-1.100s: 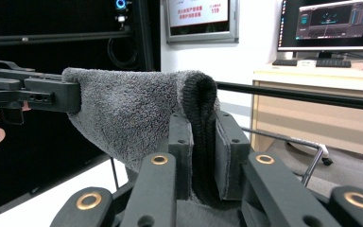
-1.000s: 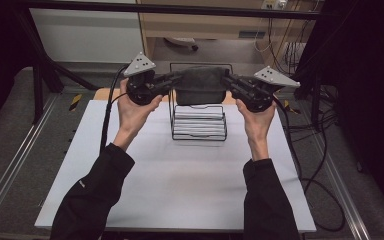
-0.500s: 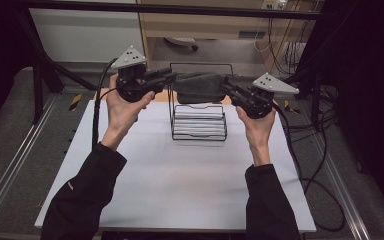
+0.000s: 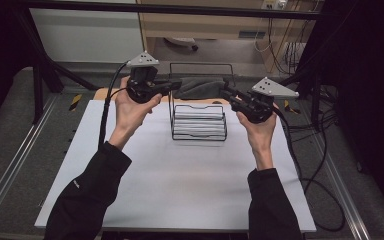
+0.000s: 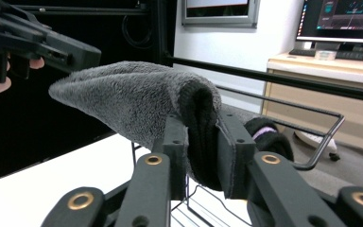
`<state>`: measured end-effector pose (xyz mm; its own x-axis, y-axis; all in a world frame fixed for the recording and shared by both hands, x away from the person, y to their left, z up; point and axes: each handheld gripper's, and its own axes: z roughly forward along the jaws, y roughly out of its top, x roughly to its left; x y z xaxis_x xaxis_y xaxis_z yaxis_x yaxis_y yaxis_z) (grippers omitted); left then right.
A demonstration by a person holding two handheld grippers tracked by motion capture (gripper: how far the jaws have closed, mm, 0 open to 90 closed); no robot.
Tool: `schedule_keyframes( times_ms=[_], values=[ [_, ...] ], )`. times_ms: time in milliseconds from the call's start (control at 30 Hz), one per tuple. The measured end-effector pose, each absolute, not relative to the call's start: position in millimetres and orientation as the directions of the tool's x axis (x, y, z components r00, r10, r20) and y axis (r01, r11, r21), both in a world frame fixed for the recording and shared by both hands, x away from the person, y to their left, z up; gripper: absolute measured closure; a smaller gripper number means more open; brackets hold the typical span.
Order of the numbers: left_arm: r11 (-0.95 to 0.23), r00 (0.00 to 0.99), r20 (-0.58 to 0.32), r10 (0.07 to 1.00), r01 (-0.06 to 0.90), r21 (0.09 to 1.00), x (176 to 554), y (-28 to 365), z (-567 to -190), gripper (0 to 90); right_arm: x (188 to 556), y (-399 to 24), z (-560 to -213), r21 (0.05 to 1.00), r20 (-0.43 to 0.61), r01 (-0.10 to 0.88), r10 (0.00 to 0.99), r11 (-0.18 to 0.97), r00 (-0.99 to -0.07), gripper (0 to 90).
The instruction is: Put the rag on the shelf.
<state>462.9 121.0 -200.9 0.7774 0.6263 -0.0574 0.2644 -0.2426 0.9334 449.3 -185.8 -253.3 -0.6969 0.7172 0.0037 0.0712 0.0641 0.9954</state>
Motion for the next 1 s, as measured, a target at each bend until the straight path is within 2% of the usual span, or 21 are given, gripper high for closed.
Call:
schedule_keyframes(
  times_ms=[100, 233, 433, 600, 700, 833, 1000],
  values=[
    [-0.258, 0.783, -0.054, 0.620, 0.269, 0.928, 462, 120, -205, 89.6, 448, -188, -252, 0.995, 0.024, 0.086, 0.707, 0.053, -0.707, 70.4],
    [-0.279, 0.789, -0.044, 0.613, 0.269, 0.922, 460, 118, -212, 89.6, 445, -191, -249, 0.993, 0.058, 0.114, 0.688, 0.036, -0.723, 59.8],
    [-0.315, 0.792, -0.024, 0.611, 0.271, 0.909, 459, 115, -226, 89.6, 440, -188, -244, 0.991, 0.031, 0.110, 0.685, 0.071, -0.728, 46.3],
    [-0.340, 0.789, -0.018, 0.614, 0.284, 0.896, 462, 113, -237, 89.7, 436, -186, -241, 0.994, 0.038, 0.100, 0.672, 0.053, -0.739, 43.4],
    [-0.350, 0.789, -0.013, 0.614, 0.287, 0.892, 463, 111, -243, 89.7, 437, -184, -241, 0.993, 0.038, 0.105, 0.673, 0.059, -0.738, 52.2],
    [-0.357, 0.787, -0.012, 0.616, 0.293, 0.887, 466, 110, -251, 89.6, 441, -182, -248, 0.980, 0.060, 0.171, 0.678, 0.098, -0.732, 78.7],
    [-0.361, 0.783, -0.003, 0.622, 0.290, 0.886, 468, 111, -258, 89.6, 450, -181, -264, 0.953, 0.095, 0.265, 0.691, 0.145, -0.717, 90.0]
  ],
)
